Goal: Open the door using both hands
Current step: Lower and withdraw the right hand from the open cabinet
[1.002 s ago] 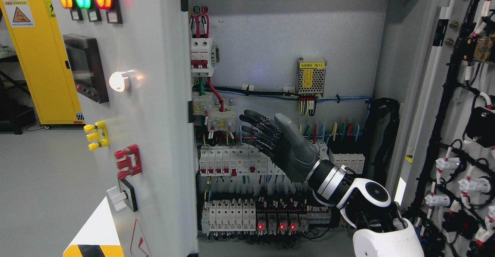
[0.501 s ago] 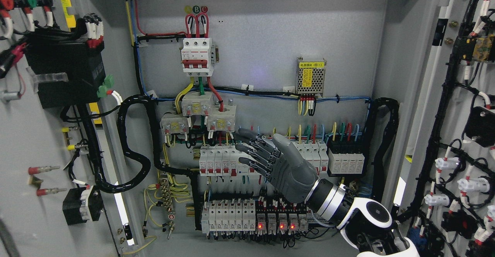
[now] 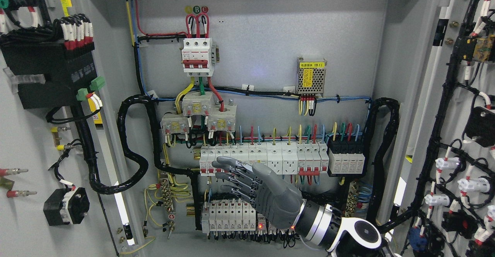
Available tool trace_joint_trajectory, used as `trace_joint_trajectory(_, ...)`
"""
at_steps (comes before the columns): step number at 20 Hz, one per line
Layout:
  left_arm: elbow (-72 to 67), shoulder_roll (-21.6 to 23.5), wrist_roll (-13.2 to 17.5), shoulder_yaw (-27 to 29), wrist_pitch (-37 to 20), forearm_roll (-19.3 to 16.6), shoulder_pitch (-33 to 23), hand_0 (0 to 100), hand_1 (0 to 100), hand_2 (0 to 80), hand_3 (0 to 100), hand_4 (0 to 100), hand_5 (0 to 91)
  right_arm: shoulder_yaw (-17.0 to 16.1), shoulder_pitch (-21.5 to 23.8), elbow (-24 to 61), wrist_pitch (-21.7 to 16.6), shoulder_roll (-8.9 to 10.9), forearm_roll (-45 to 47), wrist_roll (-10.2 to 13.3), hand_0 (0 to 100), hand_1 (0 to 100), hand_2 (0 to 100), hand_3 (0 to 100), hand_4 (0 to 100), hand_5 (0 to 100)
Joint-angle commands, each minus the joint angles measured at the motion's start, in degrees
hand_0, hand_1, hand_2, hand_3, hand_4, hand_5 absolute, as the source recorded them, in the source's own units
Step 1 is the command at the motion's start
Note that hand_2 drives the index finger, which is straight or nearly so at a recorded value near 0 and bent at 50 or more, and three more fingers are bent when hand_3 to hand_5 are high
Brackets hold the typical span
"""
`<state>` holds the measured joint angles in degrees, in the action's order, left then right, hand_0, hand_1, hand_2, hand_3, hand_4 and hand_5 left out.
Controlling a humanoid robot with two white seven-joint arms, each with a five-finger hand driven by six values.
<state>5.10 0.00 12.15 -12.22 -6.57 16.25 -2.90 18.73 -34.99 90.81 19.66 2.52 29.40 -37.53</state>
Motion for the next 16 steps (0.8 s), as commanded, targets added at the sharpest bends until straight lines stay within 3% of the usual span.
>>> trace_joint_trajectory(1,0.0,0.1,0.0,0.0,0.1,-0.1,0.0,33,18,0.0,0,0,0.0,9.6,3.0,4.5,0.0,0.73,0.1,-0.2,21,11,0,0,0,0)
trace_joint_trajectory(8,-0.1,0.1,0.0,0.0,0.1,0.0,-0.1,33,18,0.0,0,0,0.0,16.4,3.9,6.5,-0.1,-0.23,0.1,-0.2,21,11,0,0,0,0)
trace_joint_trajectory(13,0.0,0.1,0.0,0.0,0.1,0.0,-0.1,33,18,0.0,0,0,0.0,19.6,4.0,6.2,-0.1,-3.57,-0.5,-0.1,21,11,0,0,0,0)
trace_joint_trajectory(16,0.0,0.1,0.0,0.0,0.0,0.0,-0.1,33,18,0.0,0,0,0.0,19.9,4.0,5.4,-0.1,-6.12,-0.9,-0.1,21,11,0,0,0,0)
